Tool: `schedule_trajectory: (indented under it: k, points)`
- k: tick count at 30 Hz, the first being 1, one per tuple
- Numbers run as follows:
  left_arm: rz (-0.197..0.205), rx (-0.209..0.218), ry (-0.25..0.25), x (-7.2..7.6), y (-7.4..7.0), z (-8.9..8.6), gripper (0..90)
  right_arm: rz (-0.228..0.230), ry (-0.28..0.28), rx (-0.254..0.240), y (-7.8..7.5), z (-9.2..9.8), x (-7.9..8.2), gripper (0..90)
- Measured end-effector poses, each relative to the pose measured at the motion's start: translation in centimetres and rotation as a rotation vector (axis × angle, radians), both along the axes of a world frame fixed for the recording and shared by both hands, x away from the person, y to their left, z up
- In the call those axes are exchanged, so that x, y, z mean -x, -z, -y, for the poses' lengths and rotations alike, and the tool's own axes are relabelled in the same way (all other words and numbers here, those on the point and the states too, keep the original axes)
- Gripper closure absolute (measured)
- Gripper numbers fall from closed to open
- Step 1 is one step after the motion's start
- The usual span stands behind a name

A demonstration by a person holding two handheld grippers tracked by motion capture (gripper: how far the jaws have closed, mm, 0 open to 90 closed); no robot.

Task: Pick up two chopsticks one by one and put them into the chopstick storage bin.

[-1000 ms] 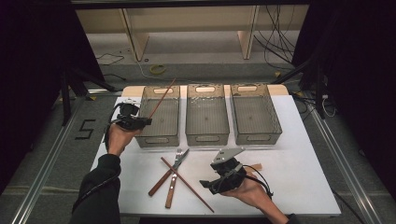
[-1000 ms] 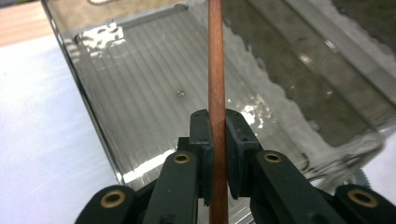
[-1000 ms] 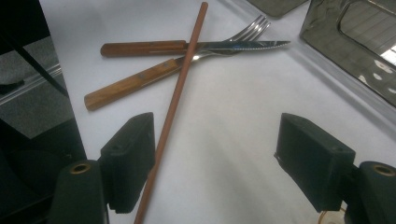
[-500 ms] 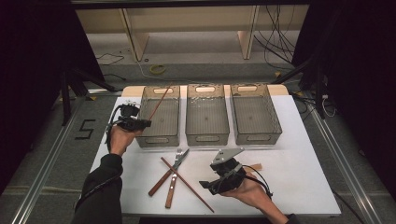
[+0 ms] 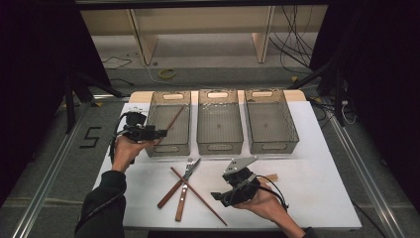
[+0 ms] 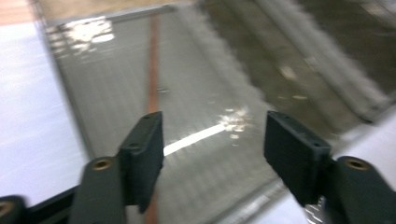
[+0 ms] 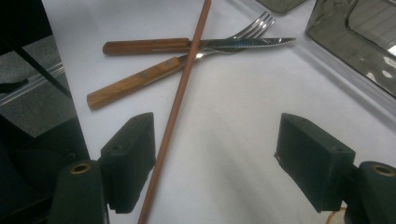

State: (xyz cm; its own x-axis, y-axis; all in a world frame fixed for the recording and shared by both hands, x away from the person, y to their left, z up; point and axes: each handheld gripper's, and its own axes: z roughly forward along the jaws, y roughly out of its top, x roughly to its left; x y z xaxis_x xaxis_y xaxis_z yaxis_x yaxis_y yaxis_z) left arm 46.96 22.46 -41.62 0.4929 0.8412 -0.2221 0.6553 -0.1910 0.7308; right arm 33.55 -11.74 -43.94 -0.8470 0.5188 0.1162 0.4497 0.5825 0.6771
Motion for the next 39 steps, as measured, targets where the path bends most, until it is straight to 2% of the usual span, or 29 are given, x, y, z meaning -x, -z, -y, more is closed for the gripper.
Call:
schedule_trajectory:
  k: [4, 8, 10, 12, 17, 24, 27, 30, 39]
  points:
    - [0.049, 0.043, 0.057, 1.9, -0.3, 0.3, 28.6, -0.013, -0.007, 0.01, 0.2, -0.4, -0.1, 31.8]
    - [0.088, 0.041, 0.103, 3.8, -0.2, 0.9, 24.6, -0.026, -0.016, 0.023, 0.5, -1.1, -0.1, 35.7]
    - [0.1, 0.026, 0.128, 4.5, -0.2, 1.3, 22.6, -0.033, -0.014, 0.027, 0.7, -1.5, -0.1, 37.7]
    - [0.127, 0.054, 0.166, 5.3, -0.1, 1.7, 20.9, -0.035, -0.024, 0.039, 0.9, -1.9, -0.1, 39.0]
    - [0.149, 0.048, 0.213, 6.9, 0.5, 2.4, 18.8, -0.043, -0.049, 0.064, 1.3, -2.9, -0.2, 43.4]
    - [0.152, 0.077, 0.244, 8.4, 1.2, 2.9, 17.6, -0.061, -0.071, 0.091, 2.0, -3.8, -0.2, 49.1]
    - [0.166, 0.082, 0.252, 8.9, 1.4, 3.2, 17.5, -0.071, -0.081, 0.097, 2.2, -4.0, -0.3, 51.1]
    - [0.192, 0.066, 0.257, 9.4, 1.5, 3.5, 17.5, -0.081, -0.089, 0.106, 2.2, -4.1, -0.2, 52.9]
    - [0.201, 0.075, 0.244, 10.2, 2.0, 3.2, 16.0, -0.088, -0.109, 0.123, 2.6, -4.6, -0.3, 59.5]
